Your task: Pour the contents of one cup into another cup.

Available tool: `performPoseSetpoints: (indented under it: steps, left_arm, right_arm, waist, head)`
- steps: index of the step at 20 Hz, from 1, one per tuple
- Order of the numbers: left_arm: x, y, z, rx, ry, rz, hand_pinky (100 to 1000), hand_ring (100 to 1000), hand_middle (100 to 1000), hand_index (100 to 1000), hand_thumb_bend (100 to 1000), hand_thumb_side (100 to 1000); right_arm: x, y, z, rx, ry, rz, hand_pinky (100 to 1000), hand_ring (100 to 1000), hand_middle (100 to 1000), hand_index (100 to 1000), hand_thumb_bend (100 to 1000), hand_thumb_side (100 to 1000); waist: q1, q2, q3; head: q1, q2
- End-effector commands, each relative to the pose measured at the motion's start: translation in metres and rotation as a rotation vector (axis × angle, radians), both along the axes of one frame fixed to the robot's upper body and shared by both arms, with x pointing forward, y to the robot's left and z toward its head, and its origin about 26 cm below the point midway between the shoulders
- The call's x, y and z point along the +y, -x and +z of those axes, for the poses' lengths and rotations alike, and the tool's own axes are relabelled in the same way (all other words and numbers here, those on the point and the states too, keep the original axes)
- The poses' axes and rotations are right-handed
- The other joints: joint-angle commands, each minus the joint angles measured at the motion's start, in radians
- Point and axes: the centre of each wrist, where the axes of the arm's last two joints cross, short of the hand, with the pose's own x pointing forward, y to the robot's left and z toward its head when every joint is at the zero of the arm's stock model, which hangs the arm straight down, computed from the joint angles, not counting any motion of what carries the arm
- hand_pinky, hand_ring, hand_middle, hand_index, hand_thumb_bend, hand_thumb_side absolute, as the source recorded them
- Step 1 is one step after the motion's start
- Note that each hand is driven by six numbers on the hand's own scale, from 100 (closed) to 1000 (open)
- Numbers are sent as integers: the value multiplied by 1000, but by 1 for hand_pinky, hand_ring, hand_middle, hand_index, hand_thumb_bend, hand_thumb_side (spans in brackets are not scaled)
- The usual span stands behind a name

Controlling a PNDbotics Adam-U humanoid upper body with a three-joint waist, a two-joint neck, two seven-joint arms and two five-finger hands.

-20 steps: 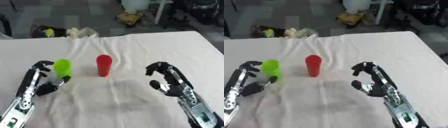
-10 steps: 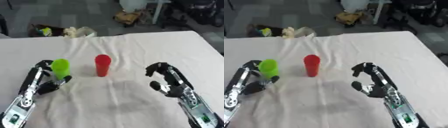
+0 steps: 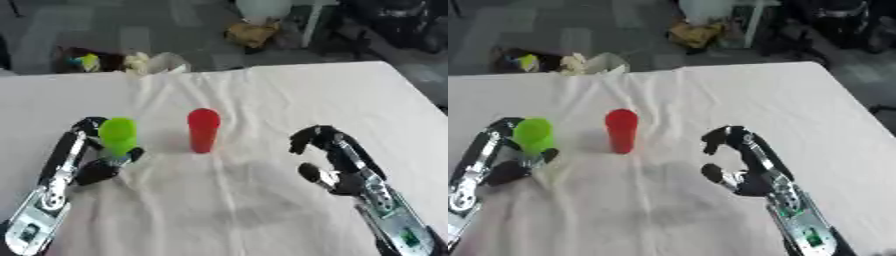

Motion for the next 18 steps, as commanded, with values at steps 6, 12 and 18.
performPoseSetpoints:
  steps: [6, 12, 18]
  left_arm:
    - [2, -4, 3, -4, -9, -1, 492, 587, 722, 789, 338, 402]
    - [0, -3, -3, 29, 9, -4, 463, 563, 693, 787, 100, 327]
    - [-3, -1, -5, 48, 69, -14, 374, 509, 655, 783, 100, 320]
  right_arm:
    - [-2, -2, 8, -24, 3, 7, 701, 564, 431, 675, 643, 623]
    - [-2, -2, 8, -22, 3, 7, 701, 564, 431, 675, 642, 624]
    - [-3, -3, 8, -20, 3, 2, 701, 564, 430, 675, 642, 623]
  waist:
    - [1, -9, -10]
    - [2, -10, -8]
    - [2, -11, -8]
  head:
    - [3, -10]
    - [2, -10]
    - [-2, -7]
